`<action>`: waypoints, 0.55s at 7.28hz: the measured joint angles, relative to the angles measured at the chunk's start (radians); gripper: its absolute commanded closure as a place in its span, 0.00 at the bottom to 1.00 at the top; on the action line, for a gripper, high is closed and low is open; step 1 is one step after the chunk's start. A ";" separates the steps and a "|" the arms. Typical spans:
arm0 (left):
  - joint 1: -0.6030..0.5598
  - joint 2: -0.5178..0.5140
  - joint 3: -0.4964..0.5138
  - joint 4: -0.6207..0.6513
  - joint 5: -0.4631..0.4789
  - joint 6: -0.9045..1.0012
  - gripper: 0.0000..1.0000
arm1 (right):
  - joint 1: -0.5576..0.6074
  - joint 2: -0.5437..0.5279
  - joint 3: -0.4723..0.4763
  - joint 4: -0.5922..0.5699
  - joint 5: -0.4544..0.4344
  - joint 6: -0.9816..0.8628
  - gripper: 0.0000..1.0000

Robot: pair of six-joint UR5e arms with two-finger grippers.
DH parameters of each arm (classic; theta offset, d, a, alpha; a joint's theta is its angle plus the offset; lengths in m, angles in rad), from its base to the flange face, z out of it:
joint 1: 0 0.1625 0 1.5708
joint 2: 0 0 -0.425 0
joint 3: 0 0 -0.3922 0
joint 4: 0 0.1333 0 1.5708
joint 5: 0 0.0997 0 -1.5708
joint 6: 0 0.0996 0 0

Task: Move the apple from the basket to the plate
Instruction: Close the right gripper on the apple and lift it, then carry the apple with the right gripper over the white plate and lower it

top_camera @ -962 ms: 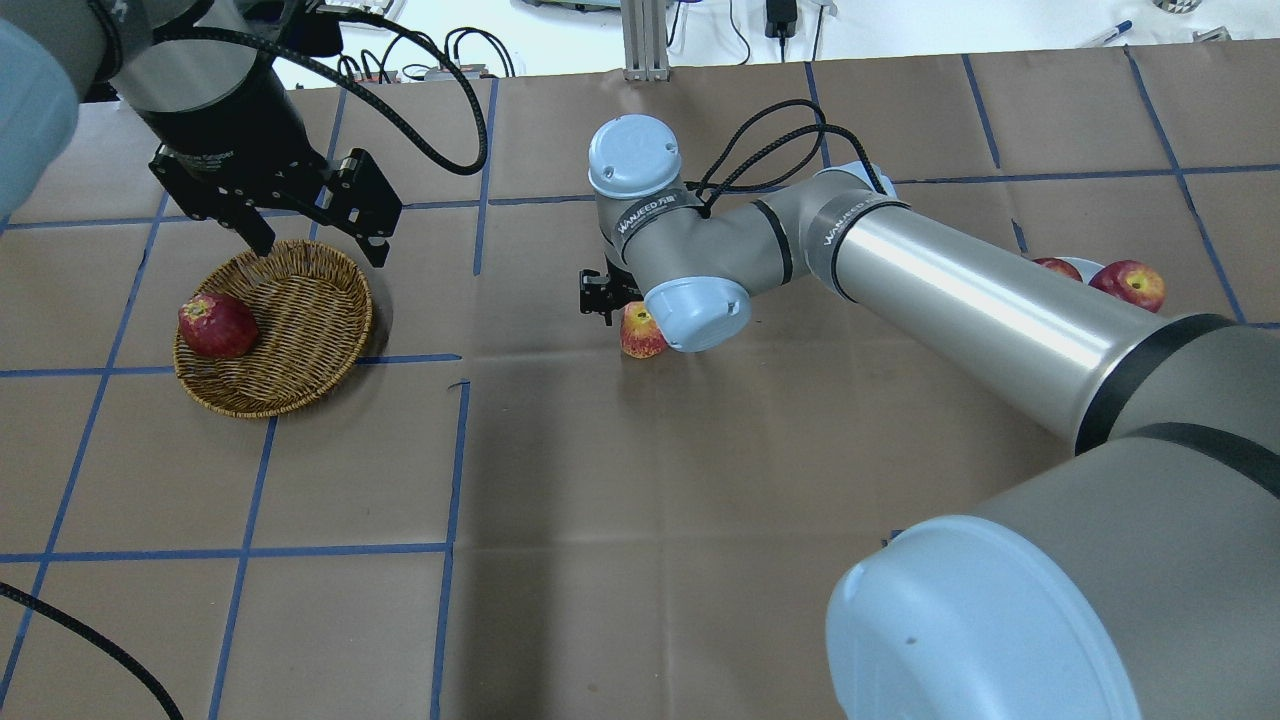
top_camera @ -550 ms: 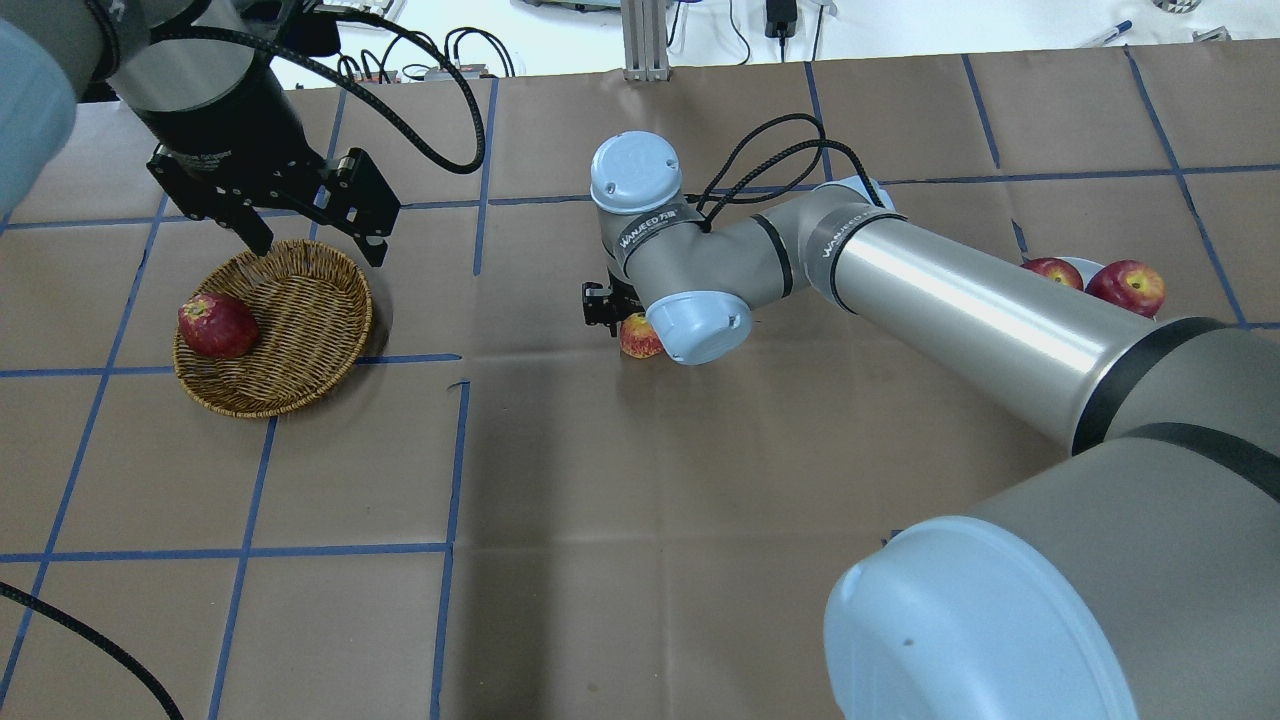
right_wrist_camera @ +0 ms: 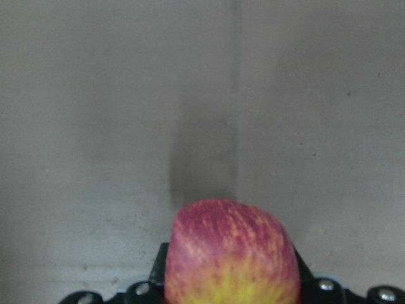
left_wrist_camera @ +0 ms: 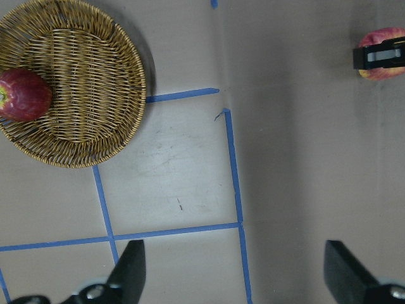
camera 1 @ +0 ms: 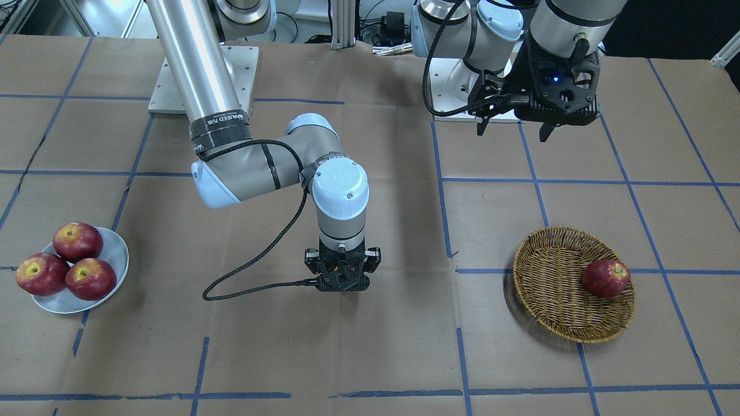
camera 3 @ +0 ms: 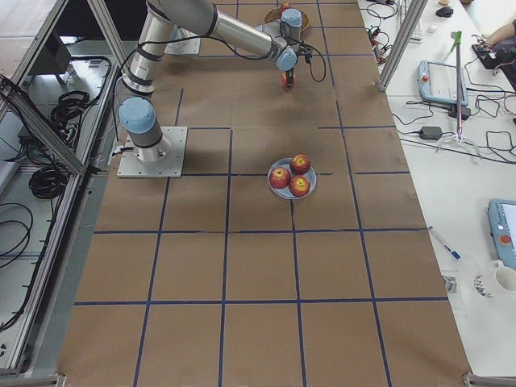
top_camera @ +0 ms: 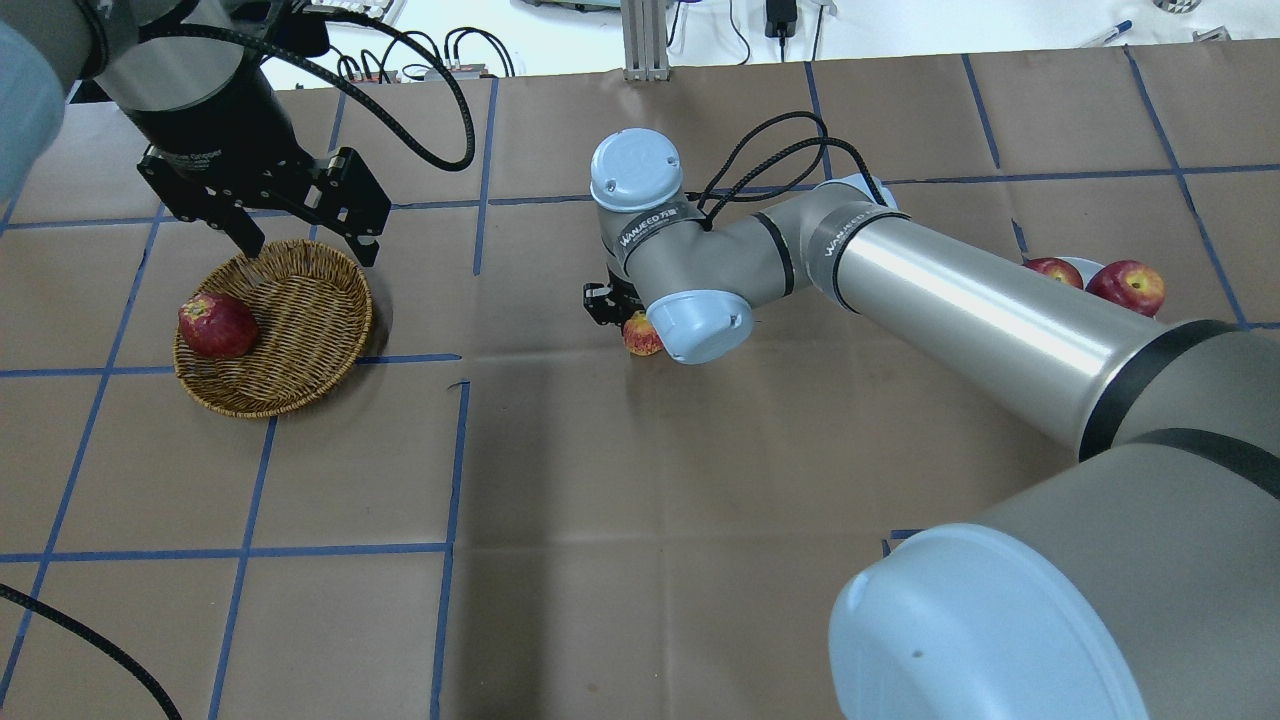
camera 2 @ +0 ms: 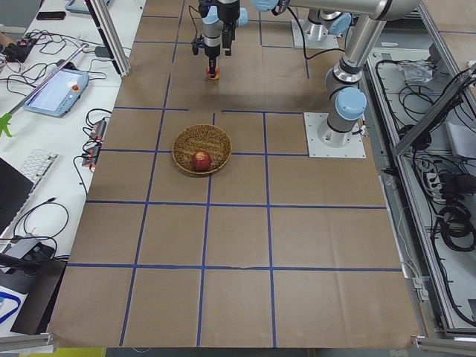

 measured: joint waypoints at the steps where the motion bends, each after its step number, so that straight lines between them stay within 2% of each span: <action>1: 0.000 0.000 0.000 0.000 0.000 0.000 0.01 | -0.003 -0.015 -0.003 0.004 0.001 0.000 0.39; 4: 0.001 0.000 0.000 -0.001 -0.001 0.000 0.01 | -0.074 -0.150 0.005 0.110 0.000 -0.012 0.39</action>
